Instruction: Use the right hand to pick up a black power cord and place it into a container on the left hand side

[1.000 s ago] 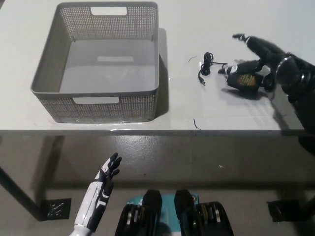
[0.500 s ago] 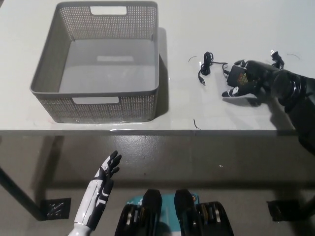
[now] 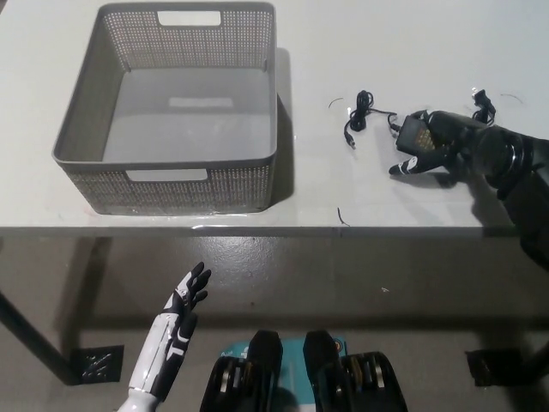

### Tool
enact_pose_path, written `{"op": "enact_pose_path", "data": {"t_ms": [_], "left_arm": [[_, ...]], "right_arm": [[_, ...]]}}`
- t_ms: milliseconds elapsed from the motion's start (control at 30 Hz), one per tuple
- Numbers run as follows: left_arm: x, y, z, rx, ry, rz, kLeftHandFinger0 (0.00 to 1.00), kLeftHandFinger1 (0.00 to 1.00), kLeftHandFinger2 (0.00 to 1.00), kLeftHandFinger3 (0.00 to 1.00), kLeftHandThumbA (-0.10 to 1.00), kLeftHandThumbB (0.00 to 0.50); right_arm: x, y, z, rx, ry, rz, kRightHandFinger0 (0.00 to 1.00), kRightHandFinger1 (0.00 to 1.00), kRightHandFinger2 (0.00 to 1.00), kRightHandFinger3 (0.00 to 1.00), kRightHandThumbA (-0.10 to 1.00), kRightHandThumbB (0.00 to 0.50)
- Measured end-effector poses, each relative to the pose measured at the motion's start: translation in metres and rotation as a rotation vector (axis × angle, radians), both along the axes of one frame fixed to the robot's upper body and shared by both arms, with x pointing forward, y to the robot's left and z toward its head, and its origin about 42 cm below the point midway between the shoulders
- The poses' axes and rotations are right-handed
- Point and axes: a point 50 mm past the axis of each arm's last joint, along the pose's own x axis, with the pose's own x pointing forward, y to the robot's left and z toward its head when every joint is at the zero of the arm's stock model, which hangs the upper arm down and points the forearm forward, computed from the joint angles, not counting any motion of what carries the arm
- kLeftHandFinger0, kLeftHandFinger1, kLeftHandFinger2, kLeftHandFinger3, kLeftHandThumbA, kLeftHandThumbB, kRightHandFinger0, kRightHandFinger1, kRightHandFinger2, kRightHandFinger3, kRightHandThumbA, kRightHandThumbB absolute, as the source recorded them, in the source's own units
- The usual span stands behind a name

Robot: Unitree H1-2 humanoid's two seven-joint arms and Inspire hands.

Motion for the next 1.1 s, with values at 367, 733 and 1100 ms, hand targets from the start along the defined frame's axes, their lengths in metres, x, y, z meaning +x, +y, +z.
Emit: {"op": "enact_pose_path", "data": {"t_ms": [367,733,1100], "left_arm": [[0.004,0.001,0.003,0.001,-0.012,0.001,1.0,1.0,1.0,1.0,1.0,0.221],[0.005,0.002,0.004,0.002,-0.02,0.002,1.0,1.0,1.0,1.0,1.0,0.23],[0.008,0.003,0.007,0.005,-0.03,0.002,1.0,1.0,1.0,1.0,1.0,0.211]], "right_arm": [[-0.001,-0.01,-0.007,-0.008,0.025,-0.021,1.0,1.0,1.0,1.0,1.0,0.463],[-0.001,-0.022,-0.012,0.001,0.056,-0.064,1.0,1.0,1.0,1.0,1.0,0.368],[-0.003,-0.032,-0.014,0.101,-0.097,-0.166,0.19,0.61,0.94,0.88,-0.1,0.096]]}}
